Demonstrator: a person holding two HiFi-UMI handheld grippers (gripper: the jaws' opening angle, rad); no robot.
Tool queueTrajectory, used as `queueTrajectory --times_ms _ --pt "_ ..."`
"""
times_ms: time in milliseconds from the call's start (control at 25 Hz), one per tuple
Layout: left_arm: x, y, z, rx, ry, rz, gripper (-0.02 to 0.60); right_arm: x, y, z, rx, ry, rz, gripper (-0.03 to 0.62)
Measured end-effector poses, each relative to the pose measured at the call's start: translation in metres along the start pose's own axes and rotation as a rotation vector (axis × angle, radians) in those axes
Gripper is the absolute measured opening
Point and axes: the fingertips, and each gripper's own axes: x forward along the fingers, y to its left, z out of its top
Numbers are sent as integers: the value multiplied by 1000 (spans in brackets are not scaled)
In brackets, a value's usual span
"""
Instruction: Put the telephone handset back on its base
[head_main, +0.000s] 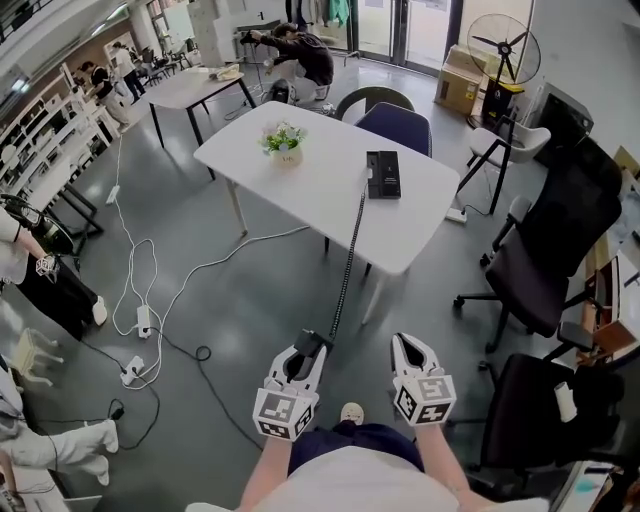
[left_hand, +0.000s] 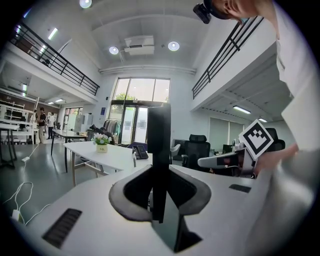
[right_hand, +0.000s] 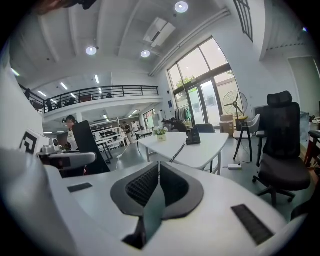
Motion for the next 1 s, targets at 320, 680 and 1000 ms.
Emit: queueTrajectory --times_ms 320,680,1000 --pt "-1 -3 -6 -16 8 19 83 6 3 -7 2 23 29 35" --pt "0 -1 -12 -42 15 30 84 9 9 -14 -1 50 47 35" --pt "32 10 -8 -35 24 -5 84 30 -8 -6 15 40 21 35"
